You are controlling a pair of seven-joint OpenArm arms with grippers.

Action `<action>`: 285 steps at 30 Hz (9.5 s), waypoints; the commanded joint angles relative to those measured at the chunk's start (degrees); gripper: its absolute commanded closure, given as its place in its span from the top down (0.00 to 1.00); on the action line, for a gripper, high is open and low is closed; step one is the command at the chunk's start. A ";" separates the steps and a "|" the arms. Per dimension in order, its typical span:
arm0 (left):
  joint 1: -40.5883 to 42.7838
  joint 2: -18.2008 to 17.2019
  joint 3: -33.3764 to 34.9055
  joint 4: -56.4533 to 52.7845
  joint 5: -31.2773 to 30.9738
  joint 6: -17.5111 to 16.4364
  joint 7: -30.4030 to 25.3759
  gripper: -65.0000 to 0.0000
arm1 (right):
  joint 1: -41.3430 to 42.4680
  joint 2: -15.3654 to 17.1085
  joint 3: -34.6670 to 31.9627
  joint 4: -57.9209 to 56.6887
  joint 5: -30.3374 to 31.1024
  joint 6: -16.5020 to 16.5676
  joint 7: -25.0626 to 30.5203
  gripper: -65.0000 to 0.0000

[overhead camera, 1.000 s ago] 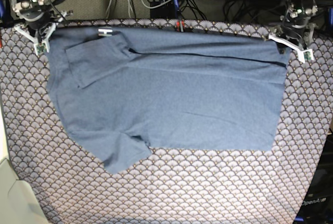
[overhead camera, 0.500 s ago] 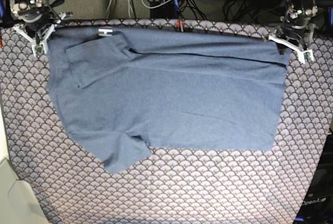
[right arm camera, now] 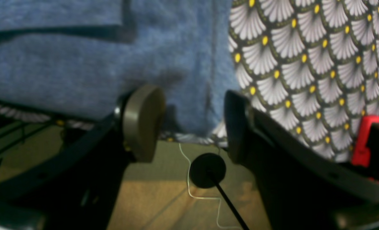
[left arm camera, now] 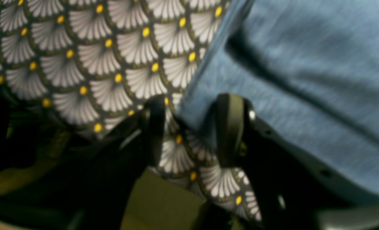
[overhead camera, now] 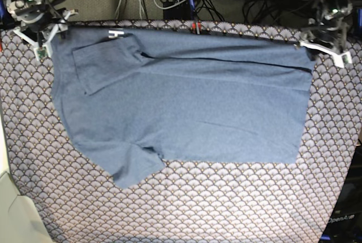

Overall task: Fold the T-shirt properly
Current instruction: 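Hold the edge, then open both grippers and release the shirt, then move both grippers outward and down to the shirt's side edges, then grasp the shirt's side edges near the hem with both grippers, then lift the hem with both grippers and fold it toward the collar, then move the right gripper to the loose hem corner by the sleeve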

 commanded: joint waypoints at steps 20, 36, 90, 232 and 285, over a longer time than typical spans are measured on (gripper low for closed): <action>-2.59 -0.78 -8.97 3.37 -1.25 0.07 -1.55 0.40 | 4.21 0.45 7.38 1.05 0.07 0.05 1.08 0.52; -9.97 0.01 -12.58 2.66 -0.90 0.07 -1.46 0.40 | 13.09 0.71 11.51 0.70 0.07 0.13 0.91 0.53; -47.07 -4.65 10.10 -32.32 13.96 -0.01 -4.71 0.56 | 49.83 9.85 -15.83 -36.57 -0.19 5.72 2.58 0.53; -30.55 -0.70 13.62 -18.70 11.23 0.16 -19.04 0.01 | 27.77 9.33 -11.96 -12.48 -0.11 5.72 11.19 0.00; -15.25 -0.26 6.06 -7.62 6.13 0.07 -7.70 0.39 | 12.38 5.99 1.05 -4.22 0.07 5.72 11.28 0.59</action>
